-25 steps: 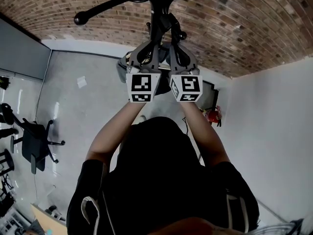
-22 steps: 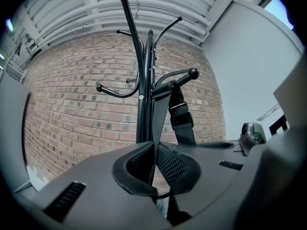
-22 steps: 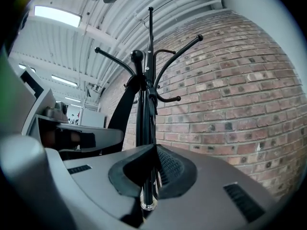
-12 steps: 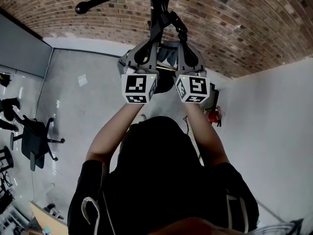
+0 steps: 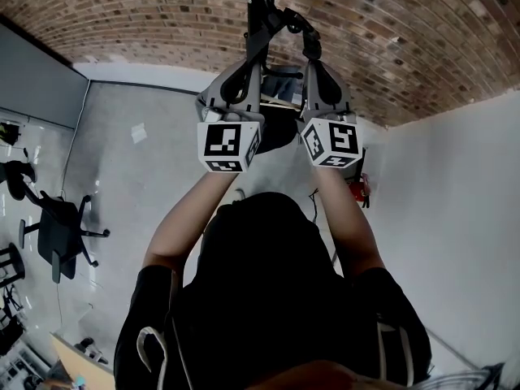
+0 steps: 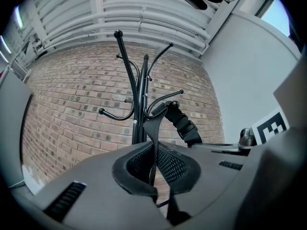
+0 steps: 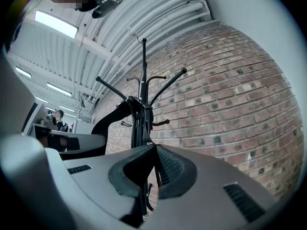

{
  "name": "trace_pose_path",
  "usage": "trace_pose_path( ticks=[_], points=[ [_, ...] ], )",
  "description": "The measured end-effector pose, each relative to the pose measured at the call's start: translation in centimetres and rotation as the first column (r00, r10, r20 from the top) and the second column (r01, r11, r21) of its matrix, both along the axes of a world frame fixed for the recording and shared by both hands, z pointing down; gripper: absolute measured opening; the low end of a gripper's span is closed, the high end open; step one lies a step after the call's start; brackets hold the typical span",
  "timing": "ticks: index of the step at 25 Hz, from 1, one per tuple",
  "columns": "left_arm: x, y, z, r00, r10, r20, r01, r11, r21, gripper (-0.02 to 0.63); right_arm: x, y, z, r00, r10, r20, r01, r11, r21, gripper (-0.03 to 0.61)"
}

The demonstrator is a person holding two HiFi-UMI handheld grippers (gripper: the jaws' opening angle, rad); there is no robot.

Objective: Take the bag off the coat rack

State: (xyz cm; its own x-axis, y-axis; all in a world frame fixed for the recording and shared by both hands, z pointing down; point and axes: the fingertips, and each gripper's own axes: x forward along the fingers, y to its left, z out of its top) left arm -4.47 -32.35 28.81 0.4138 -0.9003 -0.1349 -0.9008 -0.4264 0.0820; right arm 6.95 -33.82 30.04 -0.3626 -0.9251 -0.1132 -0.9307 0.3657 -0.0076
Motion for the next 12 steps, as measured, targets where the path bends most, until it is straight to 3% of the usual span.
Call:
trace_pose_path(
  ticks=[12],
  points=[
    [-1.1, 1.0, -3.2, 0.999, -0.019, -0.047, 0.022, 0.998, 0.053, 0.023, 2.6, 0.8, -3.3, 0.997, 0.028, 0.073, -0.033, 0.998, 0.063, 0.023]
  ],
)
